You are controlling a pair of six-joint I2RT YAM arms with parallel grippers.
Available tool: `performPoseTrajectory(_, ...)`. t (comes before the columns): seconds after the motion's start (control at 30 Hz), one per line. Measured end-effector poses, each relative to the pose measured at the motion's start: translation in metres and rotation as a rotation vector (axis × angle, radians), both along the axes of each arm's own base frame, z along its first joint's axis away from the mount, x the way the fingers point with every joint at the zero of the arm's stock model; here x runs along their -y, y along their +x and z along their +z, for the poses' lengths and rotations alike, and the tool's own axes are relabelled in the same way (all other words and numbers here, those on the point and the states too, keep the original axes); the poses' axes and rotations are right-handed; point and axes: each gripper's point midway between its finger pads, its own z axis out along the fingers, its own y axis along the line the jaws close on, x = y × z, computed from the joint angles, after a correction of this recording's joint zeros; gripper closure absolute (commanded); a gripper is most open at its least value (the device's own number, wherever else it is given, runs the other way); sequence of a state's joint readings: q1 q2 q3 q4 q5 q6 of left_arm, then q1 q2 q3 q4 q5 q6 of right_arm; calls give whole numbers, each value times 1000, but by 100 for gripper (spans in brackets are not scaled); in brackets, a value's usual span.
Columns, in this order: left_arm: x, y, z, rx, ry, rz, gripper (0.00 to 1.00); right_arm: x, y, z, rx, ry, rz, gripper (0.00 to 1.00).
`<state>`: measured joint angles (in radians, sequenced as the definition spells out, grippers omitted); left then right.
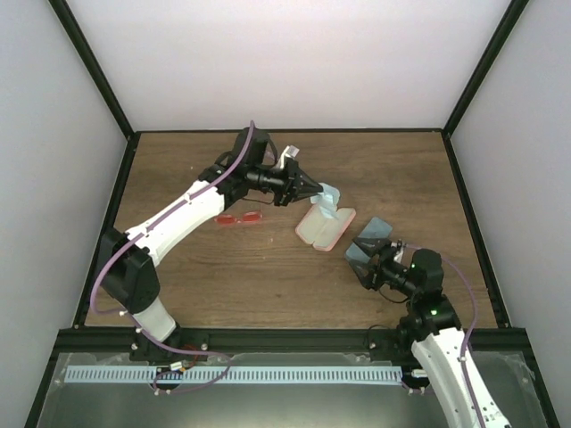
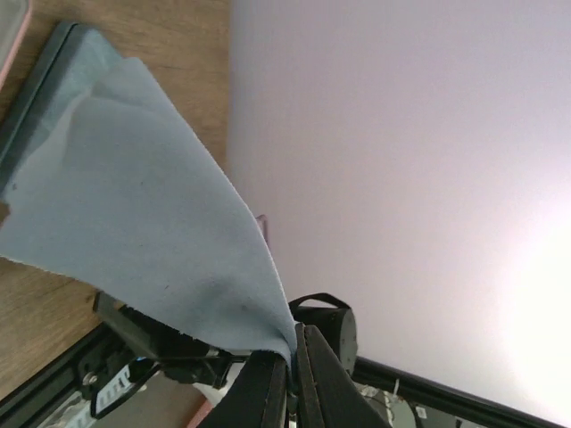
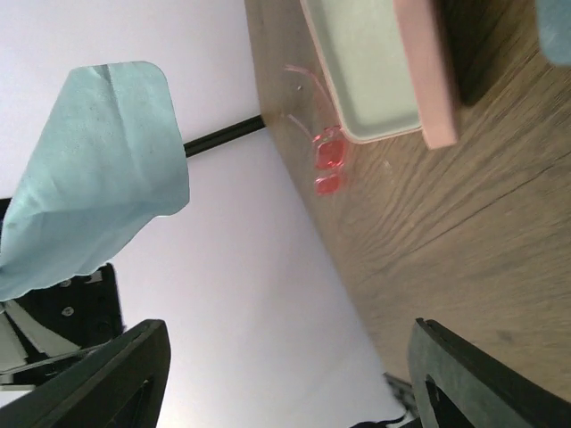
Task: Organize the sunglasses
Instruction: Adjust the glasses cleaning cloth at the center of the board.
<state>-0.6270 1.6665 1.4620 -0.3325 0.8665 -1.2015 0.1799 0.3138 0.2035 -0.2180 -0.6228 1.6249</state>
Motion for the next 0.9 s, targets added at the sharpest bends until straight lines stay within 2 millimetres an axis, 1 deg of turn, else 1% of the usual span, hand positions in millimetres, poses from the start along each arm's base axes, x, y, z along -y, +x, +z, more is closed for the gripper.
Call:
performPoseTrajectory(0.07,2,3,7,-1,-23,12,96,-2,-1,2,-30,78,-13,23)
performPoseTrajectory(0.2,4,3,17,8,-49,6,96,-5,6,19,-46,208,-30,22)
performPoseTrajectory(0.33,5,2,28,31,-70,-13,96,-8,17,18,-120,278,-42,22)
performPoseTrajectory(0.47,6,2,28,39,-72,-22,96,-17,29,11,-179,306,-27,25)
performPoseTrajectory(0.57,7,3,27,55,-75,-27,96,-25,35,12,-176,318,-10,27)
performPoseTrajectory(0.7,8,5,31,94,-89,-32,96,-31,41,33,-89,346,-13,28)
performPoseTrajectory(0.8,9,6,34,118,-102,-34,96,-37,49,53,-27,369,-7,35)
performPoseTrajectory(0.9,10,7,36,130,-108,-35,96,-43,56,63,1,380,3,38)
